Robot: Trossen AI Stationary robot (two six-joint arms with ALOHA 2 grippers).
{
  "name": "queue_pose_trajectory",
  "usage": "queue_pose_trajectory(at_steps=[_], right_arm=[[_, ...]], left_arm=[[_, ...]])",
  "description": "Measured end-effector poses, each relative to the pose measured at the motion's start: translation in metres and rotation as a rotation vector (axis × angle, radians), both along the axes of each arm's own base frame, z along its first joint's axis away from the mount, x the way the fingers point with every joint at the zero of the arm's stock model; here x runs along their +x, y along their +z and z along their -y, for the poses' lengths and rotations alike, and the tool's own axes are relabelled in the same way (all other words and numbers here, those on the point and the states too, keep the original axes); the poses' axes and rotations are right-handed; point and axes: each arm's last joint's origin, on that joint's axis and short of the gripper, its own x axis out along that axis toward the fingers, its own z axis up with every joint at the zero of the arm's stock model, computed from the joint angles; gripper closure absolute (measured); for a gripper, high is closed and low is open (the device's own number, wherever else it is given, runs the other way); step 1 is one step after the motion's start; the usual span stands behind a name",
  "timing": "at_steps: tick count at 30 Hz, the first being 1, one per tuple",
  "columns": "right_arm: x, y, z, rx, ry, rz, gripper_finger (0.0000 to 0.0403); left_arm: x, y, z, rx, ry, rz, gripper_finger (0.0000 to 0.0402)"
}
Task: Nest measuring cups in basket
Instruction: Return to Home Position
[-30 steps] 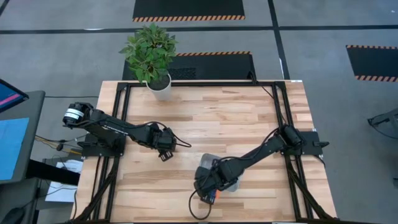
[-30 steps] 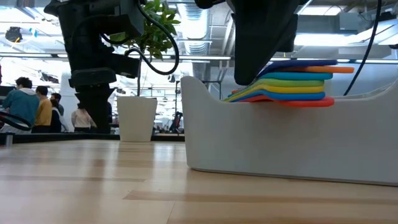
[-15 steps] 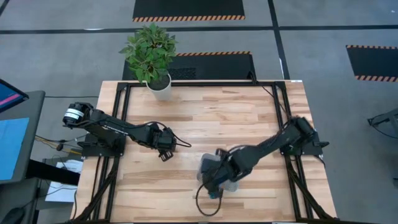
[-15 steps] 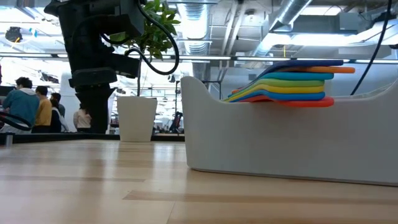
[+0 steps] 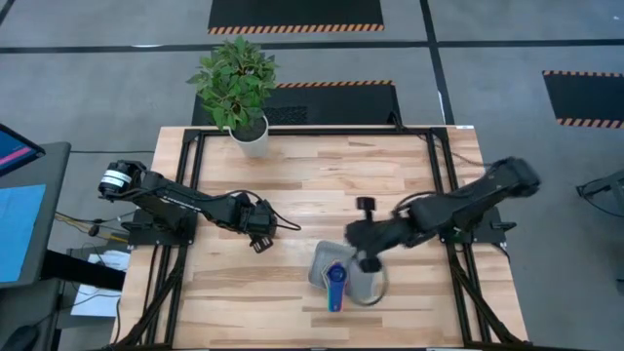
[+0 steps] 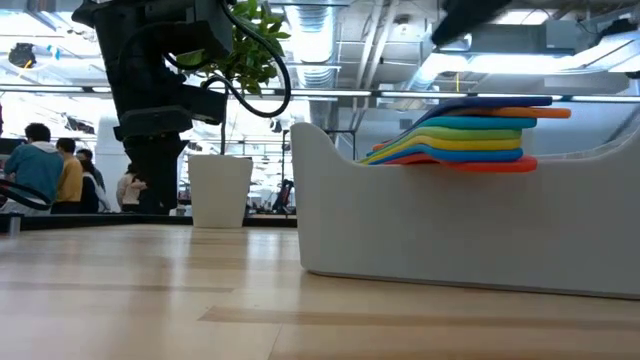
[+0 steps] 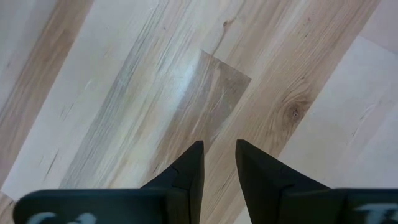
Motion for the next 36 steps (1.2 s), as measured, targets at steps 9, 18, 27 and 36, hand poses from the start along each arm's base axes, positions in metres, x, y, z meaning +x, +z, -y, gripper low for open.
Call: queue_pose_trajectory(at_steps=[9,18,27,36], right_arm=[[-0.129,-0.087,0.054,0.349,-0.057,0.766,0.0371],[-0.16,-0.125,0.084,0.3,0.048,0.802,0.0383],[-0.177,-0.142,0.104,0.259,-0.052,0.834,0.0374],[-0.18,-0.139,0.108,0.266,-0.073,0.859,0.0359]], left_arm=[[0.001,0.0,0.0,-0.003,0.0,0.014,0.032],[0.002,0.0,0.0,-0.004,-0.001,0.024,0.032],[0.002,0.0,0.0,-0.004,-0.001,0.024,0.032],[0.004,0.001,0.001,-0.007,0.001,0.038,0.032]])
